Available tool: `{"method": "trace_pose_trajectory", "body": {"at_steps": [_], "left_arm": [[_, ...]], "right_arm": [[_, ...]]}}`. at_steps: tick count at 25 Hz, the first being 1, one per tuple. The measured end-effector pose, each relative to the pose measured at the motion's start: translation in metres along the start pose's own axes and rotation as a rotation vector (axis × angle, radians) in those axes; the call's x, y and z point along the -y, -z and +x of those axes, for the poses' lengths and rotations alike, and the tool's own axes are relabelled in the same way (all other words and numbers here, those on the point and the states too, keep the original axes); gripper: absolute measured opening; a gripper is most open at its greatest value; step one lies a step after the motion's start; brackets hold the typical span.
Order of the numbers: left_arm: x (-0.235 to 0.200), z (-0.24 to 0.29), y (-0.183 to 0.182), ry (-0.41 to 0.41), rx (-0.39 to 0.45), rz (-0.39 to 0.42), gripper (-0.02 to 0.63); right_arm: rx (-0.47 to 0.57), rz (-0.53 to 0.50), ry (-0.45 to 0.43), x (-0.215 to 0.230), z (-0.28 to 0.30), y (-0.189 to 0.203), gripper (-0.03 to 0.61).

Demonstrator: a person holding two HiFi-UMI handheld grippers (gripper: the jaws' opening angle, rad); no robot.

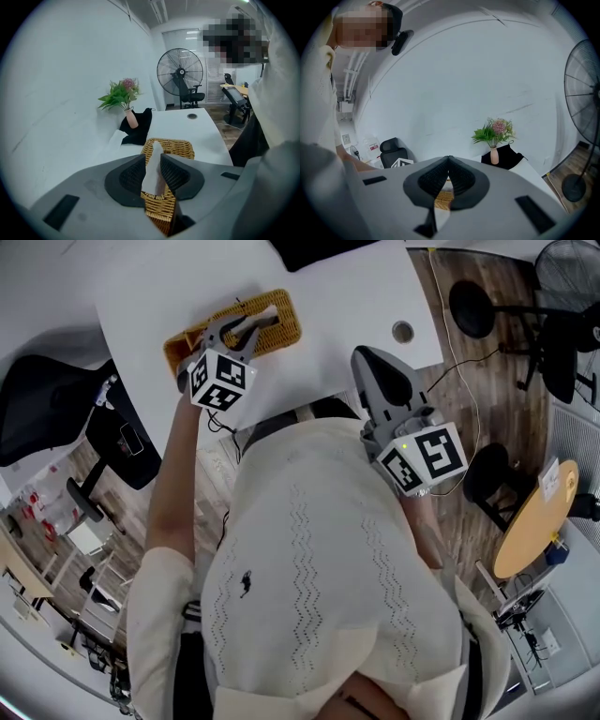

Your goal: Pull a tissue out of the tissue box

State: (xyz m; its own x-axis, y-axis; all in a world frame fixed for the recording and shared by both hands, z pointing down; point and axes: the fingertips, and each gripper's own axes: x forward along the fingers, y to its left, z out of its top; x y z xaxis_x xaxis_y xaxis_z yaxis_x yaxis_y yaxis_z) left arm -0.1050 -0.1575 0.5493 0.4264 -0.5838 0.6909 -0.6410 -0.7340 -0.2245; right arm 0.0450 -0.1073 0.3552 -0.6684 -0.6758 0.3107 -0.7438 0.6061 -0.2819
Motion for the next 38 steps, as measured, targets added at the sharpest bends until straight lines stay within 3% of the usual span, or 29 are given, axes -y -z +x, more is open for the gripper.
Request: {"method": "trace_pose_trajectory", "body": {"at_steps": [15, 27, 38], "left_arm": [[-0.005, 0.015, 0.012, 0.052, -0.083, 0.061, 0.112], [-0.011, 0.025, 0.019, 0.075, -0.111, 0.062, 0.129], [-0.006, 0.031, 0.02, 0.147, -0.13, 0.061, 0.143]], "right_arm": [[0.009, 0.019, 0.032, 0.004, -0.012, 0.003, 0.002], [0.002, 0.035, 0.068, 0.008, -0.018, 0.011, 0.002], [0.005, 0.046, 0.084, 0.012, -0.019, 0.013, 0.002]]}}
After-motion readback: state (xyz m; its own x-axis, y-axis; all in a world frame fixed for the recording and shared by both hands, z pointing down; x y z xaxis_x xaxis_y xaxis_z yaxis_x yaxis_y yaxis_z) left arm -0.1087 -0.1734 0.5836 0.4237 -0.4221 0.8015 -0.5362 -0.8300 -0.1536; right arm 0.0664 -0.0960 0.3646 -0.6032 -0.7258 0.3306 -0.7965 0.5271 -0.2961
